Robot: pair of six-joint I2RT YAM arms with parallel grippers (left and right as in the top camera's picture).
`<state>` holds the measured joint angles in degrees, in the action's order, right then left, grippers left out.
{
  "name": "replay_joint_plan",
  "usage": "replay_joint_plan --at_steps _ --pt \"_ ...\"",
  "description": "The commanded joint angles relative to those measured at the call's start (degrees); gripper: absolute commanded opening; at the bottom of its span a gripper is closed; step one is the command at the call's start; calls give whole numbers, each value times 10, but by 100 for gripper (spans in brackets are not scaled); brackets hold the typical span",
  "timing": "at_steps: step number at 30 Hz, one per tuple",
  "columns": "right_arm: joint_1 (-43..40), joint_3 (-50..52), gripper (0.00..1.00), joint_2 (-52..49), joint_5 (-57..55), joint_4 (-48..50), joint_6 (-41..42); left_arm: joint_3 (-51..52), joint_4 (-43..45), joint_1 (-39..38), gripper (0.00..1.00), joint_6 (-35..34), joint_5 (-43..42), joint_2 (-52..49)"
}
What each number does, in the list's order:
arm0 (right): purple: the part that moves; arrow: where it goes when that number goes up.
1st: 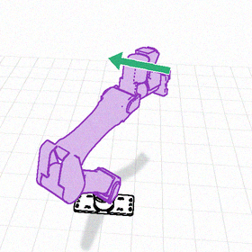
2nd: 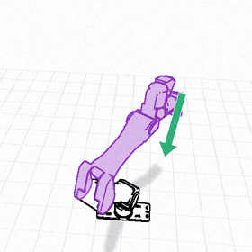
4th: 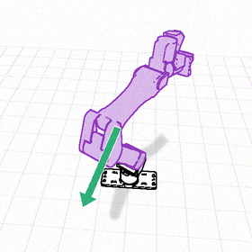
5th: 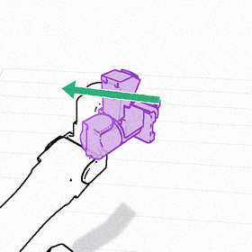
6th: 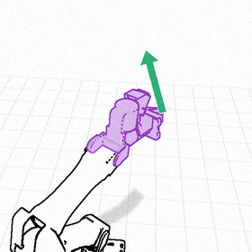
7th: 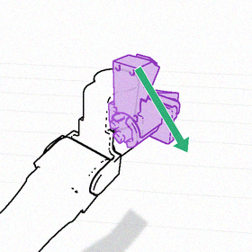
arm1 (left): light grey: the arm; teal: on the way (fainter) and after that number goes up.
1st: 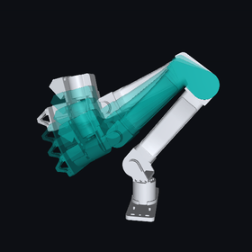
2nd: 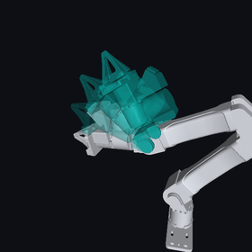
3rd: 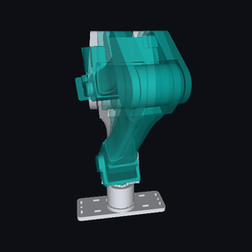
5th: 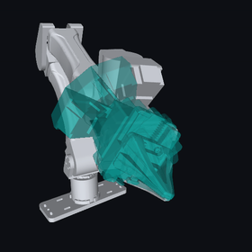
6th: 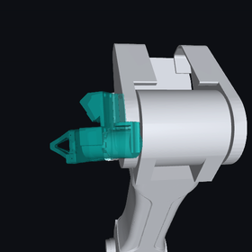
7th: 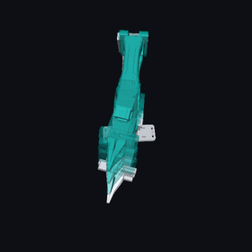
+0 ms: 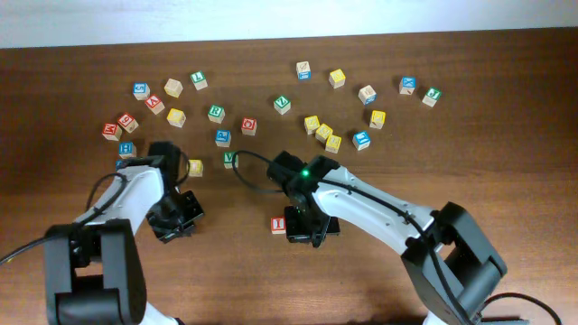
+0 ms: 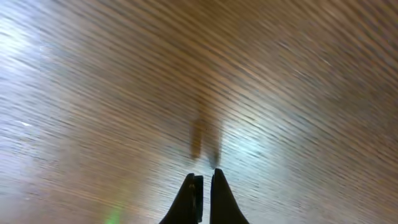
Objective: Spell out ICRA
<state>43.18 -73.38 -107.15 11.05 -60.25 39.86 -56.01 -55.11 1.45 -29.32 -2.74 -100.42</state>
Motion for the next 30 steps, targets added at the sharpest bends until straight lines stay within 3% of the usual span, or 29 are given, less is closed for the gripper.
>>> replay_joint_plan --at_steps 1,9,12,30 --pt "24 10 4 14 -58 11 56 -9 -5 47 0 21 2 -8" --pt "74 33 4 14 -114 43 106 -8 -9 69 1 55 11 -8" --pt "74 67 4 14 -113 86 106 -8 -9 69 1 55 11 -8" --pt "74 92 4 12 -122 127 84 -8 -9 69 1 55 11 -8"
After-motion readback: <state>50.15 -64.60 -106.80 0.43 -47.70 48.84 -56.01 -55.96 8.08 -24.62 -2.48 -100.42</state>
